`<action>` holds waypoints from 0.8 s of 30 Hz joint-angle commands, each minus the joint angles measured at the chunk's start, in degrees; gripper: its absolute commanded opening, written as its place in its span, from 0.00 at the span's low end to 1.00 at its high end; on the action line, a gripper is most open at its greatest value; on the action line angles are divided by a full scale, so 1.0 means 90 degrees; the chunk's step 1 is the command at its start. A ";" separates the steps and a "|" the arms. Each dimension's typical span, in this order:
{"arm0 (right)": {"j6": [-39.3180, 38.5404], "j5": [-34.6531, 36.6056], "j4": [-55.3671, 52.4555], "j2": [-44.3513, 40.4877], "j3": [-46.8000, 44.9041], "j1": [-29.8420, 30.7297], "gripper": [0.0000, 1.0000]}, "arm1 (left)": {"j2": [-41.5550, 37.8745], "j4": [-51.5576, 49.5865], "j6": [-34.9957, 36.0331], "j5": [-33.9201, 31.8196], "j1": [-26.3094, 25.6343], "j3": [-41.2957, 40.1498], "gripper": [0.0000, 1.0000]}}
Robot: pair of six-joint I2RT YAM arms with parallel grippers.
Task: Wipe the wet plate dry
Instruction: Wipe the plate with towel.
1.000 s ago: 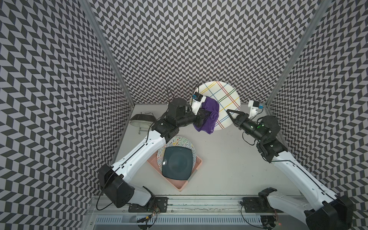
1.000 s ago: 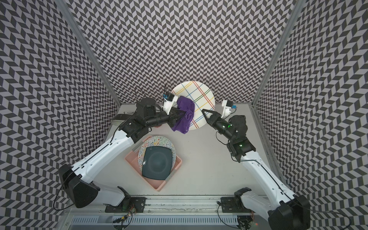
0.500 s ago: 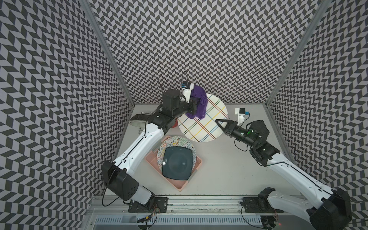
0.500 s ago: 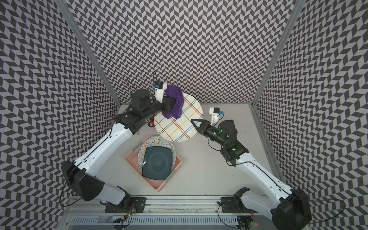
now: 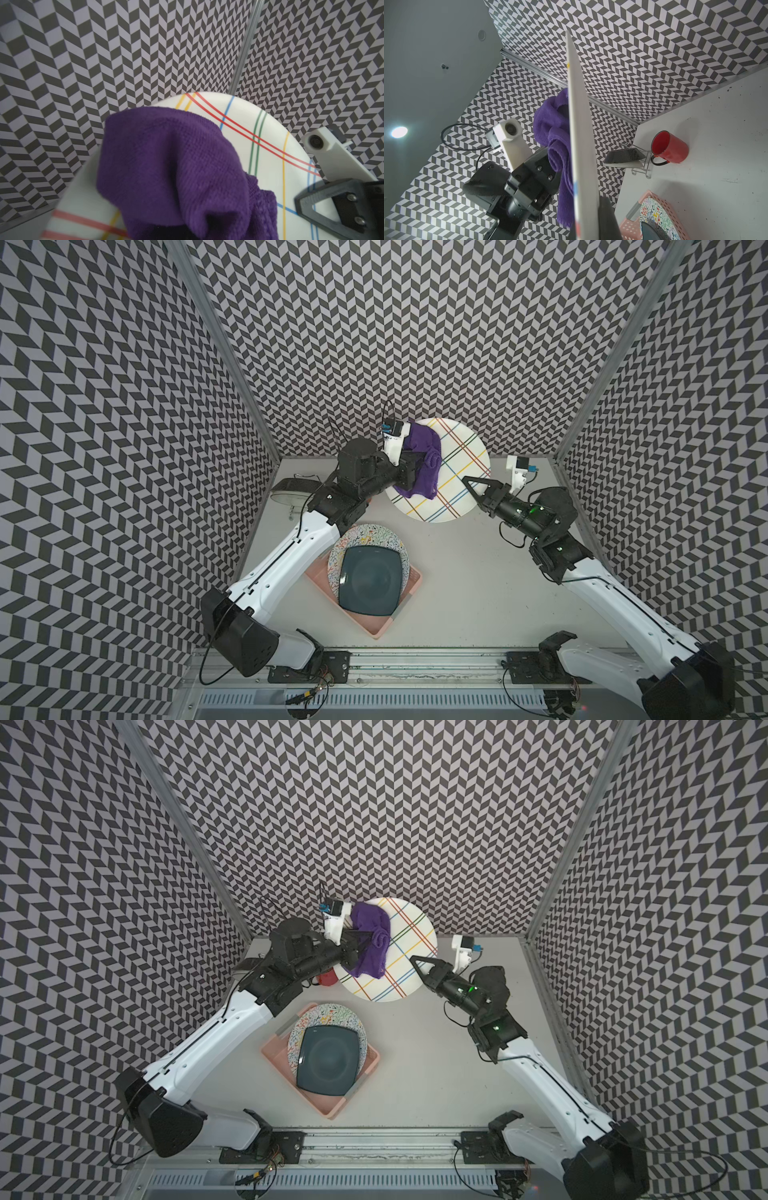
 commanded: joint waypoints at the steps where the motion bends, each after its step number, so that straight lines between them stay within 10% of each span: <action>1: 0.0781 -0.0153 0.2451 -0.0314 0.0501 -0.0407 0.00 | -0.0104 -0.0271 -0.0512 -0.0049 0.0179 -0.0317 0.00; 6: 0.1891 -0.0415 0.3507 -0.0301 0.0297 -0.1319 0.00 | -0.0690 0.3025 -0.4378 0.2199 0.1910 -0.1256 0.00; 11: 0.2758 -0.1112 0.4780 -0.0040 -0.0039 -0.1431 0.00 | -0.0327 0.7244 -0.8108 0.2793 0.2465 -0.2185 0.00; 24: 0.2095 -0.1116 0.3610 0.0586 0.0197 0.0240 0.00 | 0.0689 0.9668 -1.0058 0.2554 0.1307 -0.0766 0.00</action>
